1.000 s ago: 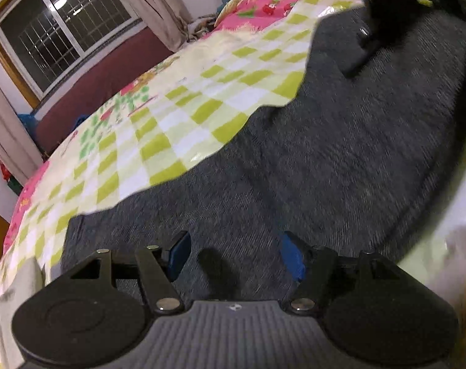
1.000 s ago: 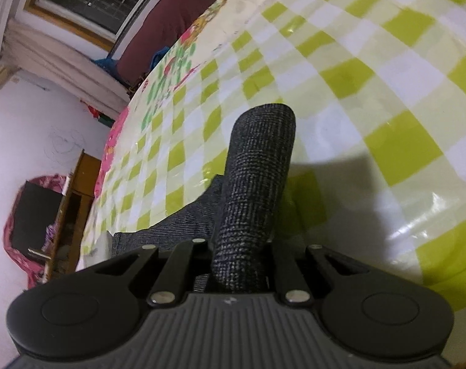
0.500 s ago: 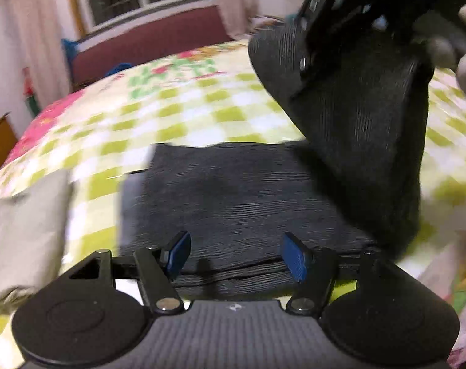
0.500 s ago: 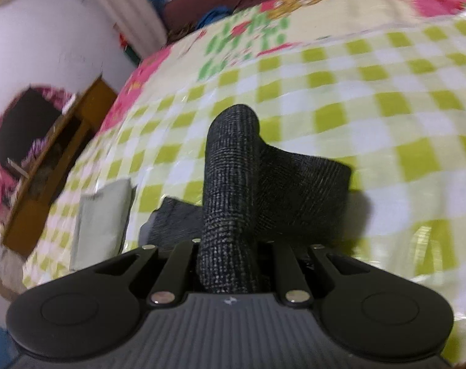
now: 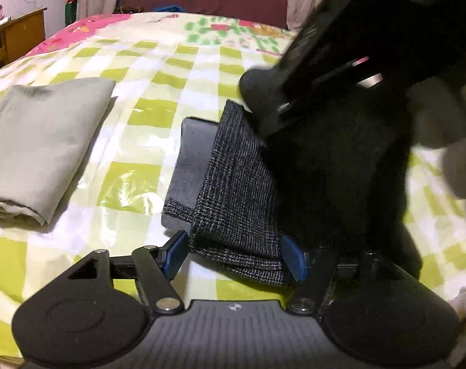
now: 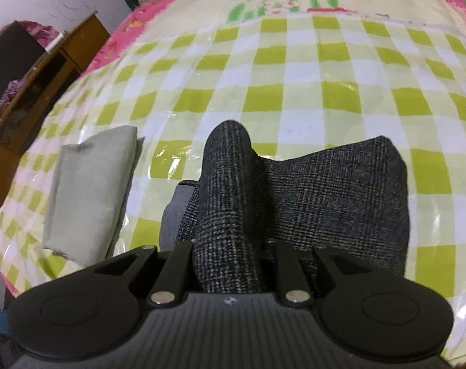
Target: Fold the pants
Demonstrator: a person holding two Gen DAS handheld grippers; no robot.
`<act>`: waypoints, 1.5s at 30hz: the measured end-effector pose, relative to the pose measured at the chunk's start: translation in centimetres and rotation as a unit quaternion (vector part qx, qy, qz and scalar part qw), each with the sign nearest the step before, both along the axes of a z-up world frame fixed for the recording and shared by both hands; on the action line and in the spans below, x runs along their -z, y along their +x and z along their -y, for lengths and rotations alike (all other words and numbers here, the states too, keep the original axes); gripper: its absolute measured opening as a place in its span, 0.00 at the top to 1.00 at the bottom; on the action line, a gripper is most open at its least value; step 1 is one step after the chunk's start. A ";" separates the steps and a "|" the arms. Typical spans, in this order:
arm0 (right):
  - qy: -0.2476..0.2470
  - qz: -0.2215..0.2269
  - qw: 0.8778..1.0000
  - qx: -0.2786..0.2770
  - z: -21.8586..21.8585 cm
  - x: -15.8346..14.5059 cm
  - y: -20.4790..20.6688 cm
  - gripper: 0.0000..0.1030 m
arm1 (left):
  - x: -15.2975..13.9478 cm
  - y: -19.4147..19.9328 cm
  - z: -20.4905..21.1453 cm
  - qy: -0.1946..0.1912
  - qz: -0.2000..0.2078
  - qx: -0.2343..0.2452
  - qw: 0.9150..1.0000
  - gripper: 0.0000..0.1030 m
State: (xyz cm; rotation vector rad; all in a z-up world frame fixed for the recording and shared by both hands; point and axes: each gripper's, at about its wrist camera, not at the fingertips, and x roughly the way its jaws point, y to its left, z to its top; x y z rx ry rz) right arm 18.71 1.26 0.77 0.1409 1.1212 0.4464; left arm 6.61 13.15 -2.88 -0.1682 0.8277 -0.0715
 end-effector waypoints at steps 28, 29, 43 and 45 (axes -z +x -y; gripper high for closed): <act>0.104 0.046 0.993 -0.044 1.2 -1.8 -0.2 0.50 | -4.2 -6.7 -0.7 -0.029 0.064 -0.004 0.997 0.19; 0.091 0.060 0.993 -0.046 1.6 -1.8 -0.3 0.50 | -4.3 -6.5 -0.6 -0.022 0.065 -0.009 0.998 0.19; 0.050 0.054 0.992 -0.107 -1.7 4.1 4.5 0.50 | -0.9 2.2 -1.1 0.107 0.025 -0.058 0.992 0.13; 0.045 0.059 0.992 -0.104 -2.3 4.8 5.2 0.48 | -0.2 2.8 -1.8 0.094 0.012 -0.063 0.993 0.10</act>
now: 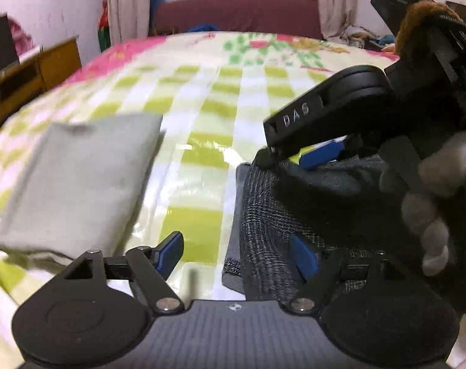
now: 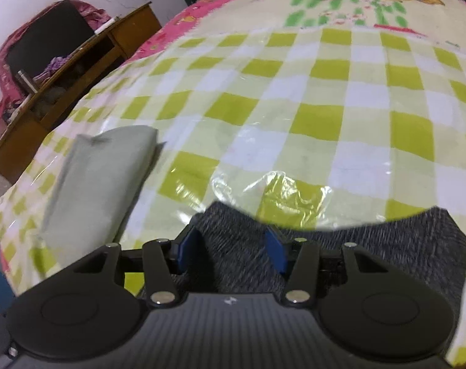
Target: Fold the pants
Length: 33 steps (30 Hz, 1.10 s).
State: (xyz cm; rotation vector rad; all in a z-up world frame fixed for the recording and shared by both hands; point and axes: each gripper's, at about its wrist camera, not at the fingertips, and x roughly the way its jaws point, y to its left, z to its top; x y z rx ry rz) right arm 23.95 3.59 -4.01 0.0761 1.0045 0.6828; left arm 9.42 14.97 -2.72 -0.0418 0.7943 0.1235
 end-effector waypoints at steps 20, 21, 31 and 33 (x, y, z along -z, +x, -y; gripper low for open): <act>0.057 0.026 0.996 0.062 11.4 -2.7 -7.4 0.53 | -3.0 -1.8 1.3 0.037 0.001 -0.006 0.999 0.09; 0.066 0.039 0.995 0.058 11.9 -3.3 -7.8 0.53 | -3.5 -2.2 1.6 0.035 0.010 -0.002 0.999 0.09; 0.036 0.003 0.997 0.069 12.9 -0.7 -8.5 0.55 | -0.8 -0.5 4.0 0.030 -0.064 0.015 0.997 0.09; 0.047 0.020 0.996 0.077 14.0 -1.5 -9.6 0.55 | -1.6 -1.2 4.2 0.033 -0.049 0.017 0.998 0.09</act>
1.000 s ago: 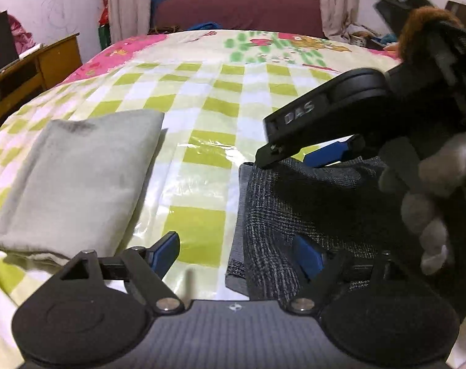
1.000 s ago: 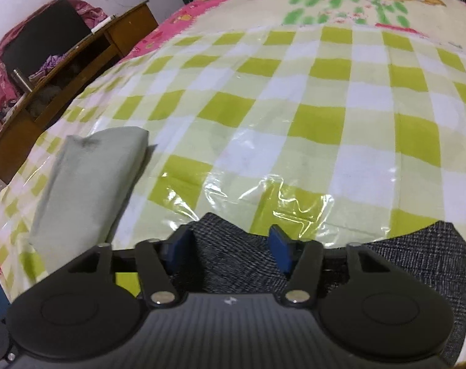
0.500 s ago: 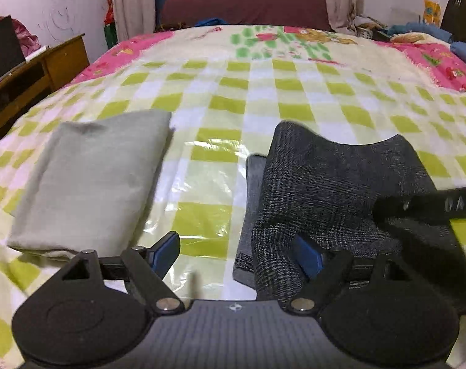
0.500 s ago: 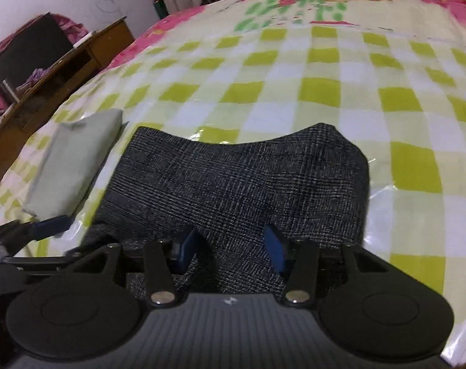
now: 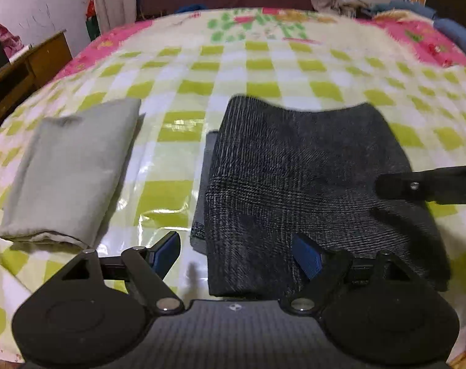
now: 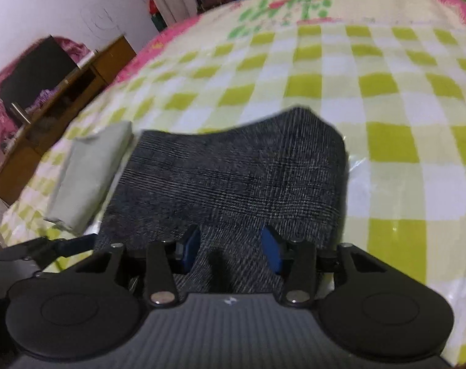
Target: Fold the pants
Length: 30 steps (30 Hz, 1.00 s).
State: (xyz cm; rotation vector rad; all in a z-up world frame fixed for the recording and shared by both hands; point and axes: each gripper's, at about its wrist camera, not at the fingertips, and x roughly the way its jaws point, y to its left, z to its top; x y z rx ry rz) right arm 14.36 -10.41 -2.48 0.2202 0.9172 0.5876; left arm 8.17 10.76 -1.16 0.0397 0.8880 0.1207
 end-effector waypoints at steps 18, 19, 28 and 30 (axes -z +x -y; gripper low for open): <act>0.059 -0.065 0.995 0.053 4.6 3.0 0.1 0.41 | -1.2 0.3 -1.8 -0.032 0.032 0.041 0.998 0.09; 0.065 -0.067 0.994 0.052 4.5 3.1 0.3 0.39 | -0.9 0.6 -2.0 -0.041 0.033 0.047 0.997 0.09; 0.072 -0.076 0.993 0.046 3.6 4.8 1.8 0.36 | 2.0 3.5 -3.7 -0.075 0.018 0.045 0.996 0.00; 0.063 -0.064 0.996 0.030 2.9 4.7 1.8 0.33 | 2.4 3.8 -3.8 -0.083 0.019 0.055 0.995 0.00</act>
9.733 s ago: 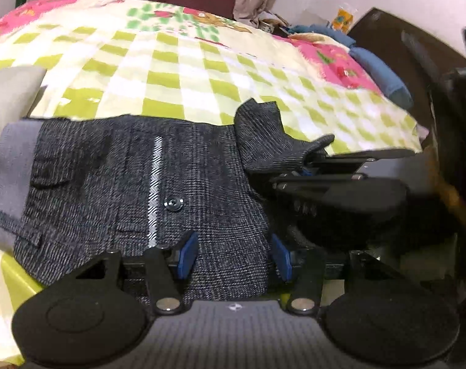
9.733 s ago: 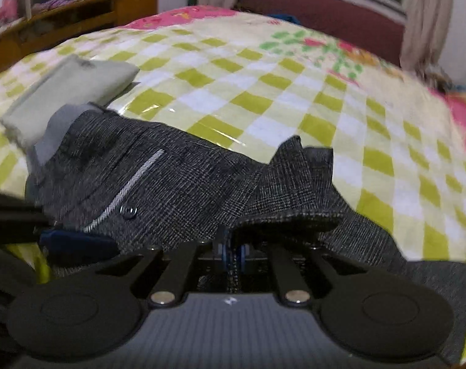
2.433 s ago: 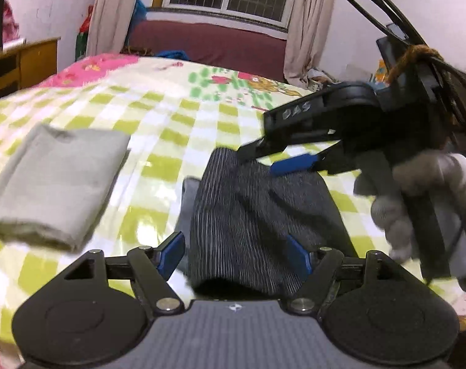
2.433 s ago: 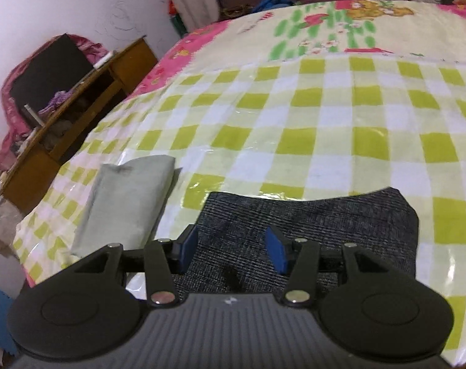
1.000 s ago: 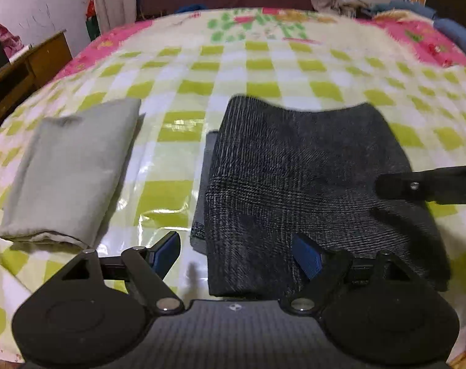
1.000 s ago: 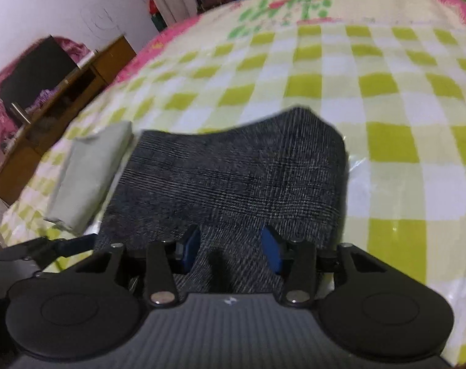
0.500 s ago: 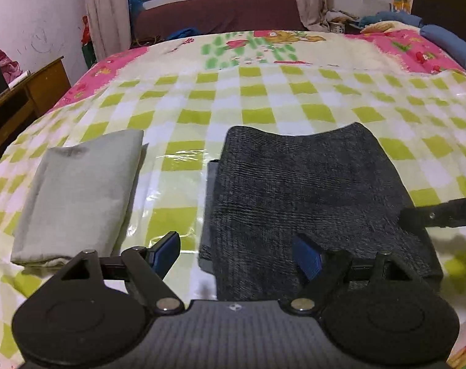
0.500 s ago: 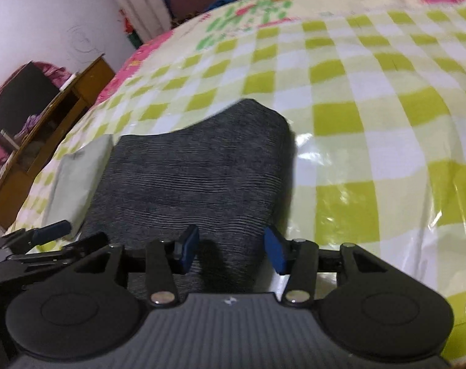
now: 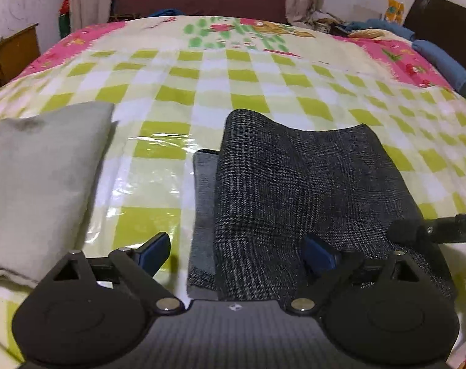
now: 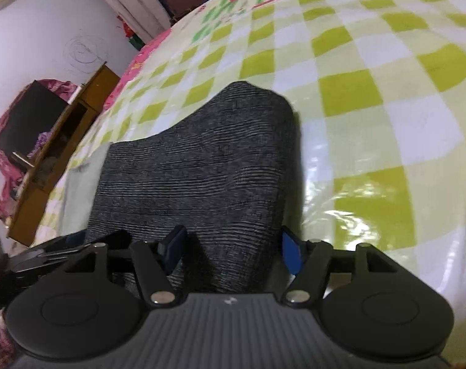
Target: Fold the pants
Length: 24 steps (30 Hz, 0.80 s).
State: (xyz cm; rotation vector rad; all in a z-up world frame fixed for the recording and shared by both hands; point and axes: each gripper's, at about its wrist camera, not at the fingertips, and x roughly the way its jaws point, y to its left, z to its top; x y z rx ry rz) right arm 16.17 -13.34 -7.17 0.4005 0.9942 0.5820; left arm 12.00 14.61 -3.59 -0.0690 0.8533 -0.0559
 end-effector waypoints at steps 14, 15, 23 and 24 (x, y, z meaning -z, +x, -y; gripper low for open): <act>0.067 -0.040 0.997 -0.003 1.8 -0.5 1.3 0.74 | 0.3 -0.3 1.1 -0.024 -0.004 0.032 0.999 0.06; 0.069 -0.042 0.997 0.000 2.1 -0.6 1.2 0.75 | 0.2 -0.2 1.2 -0.024 -0.005 0.035 0.999 0.07; 0.048 -0.044 0.995 0.070 11.1 -1.6 0.2 0.76 | -0.8 2.3 10.5 -0.016 -0.019 0.145 0.989 0.10; 0.042 -0.044 0.994 0.087 12.9 -1.7 -0.2 0.76 | -0.8 2.9 12.5 -0.017 -0.021 0.167 0.986 0.10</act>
